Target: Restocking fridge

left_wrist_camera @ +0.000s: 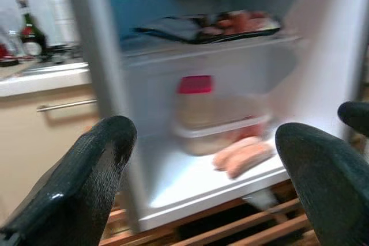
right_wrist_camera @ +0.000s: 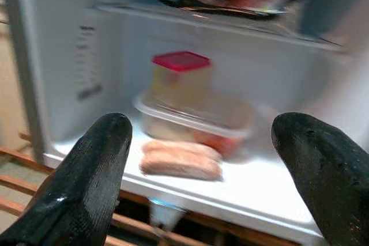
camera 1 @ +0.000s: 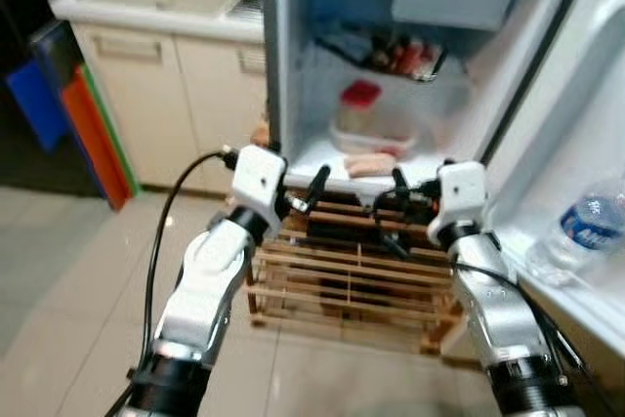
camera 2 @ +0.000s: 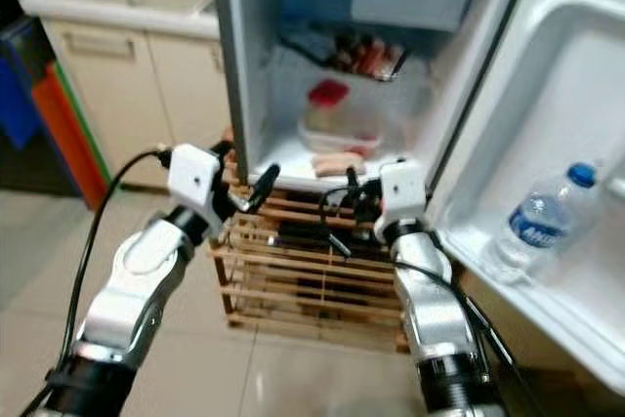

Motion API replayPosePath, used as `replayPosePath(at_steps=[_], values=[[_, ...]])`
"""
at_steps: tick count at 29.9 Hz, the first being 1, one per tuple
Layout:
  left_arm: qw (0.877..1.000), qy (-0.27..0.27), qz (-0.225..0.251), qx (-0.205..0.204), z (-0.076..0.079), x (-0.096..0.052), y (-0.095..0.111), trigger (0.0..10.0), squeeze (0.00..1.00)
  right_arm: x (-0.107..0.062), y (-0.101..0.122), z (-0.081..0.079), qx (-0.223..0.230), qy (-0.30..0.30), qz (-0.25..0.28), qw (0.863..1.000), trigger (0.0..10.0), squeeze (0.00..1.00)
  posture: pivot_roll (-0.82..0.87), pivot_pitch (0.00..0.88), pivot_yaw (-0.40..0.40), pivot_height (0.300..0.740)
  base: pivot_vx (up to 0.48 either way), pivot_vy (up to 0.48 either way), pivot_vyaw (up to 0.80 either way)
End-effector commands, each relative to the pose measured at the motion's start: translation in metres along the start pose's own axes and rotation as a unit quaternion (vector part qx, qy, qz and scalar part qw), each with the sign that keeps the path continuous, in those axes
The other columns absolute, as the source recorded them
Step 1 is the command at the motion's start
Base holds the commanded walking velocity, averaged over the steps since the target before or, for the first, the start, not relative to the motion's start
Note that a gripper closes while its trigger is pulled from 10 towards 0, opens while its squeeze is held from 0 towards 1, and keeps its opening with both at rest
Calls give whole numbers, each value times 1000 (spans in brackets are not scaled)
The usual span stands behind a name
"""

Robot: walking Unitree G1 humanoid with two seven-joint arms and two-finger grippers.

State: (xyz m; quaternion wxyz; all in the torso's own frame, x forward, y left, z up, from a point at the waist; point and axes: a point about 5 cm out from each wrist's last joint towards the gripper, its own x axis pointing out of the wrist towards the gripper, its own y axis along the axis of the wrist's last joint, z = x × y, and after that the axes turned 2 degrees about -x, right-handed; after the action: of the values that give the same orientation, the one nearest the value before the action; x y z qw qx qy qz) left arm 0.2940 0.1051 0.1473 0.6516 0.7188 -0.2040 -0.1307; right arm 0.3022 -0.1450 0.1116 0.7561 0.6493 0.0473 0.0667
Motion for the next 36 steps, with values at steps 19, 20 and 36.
replayPosePath(at_steps=[19, 20, 36], values=[[999, 2, -13, 49, -4, 4, 1, 10000, 0, -3, -1, -11, 11, 20, 1, 1000, 10000, 0, 13, 0, -51, 700, 354, 0, -22], [999, 3, -11, 39, -4, 4, 1, 10000, 0, -3, 0, -10, 10, 20, 1, 1000, 10000, 0, 13, 0, -51, 691, 0, 0, 0], [999, 9, -12, 33, -3, 5, 2, 10000, 0, -2, -1, -9, -7, 16, 0, 1000, 10000, 0, 13, 0, -53, 642, 0, 0, -135]])
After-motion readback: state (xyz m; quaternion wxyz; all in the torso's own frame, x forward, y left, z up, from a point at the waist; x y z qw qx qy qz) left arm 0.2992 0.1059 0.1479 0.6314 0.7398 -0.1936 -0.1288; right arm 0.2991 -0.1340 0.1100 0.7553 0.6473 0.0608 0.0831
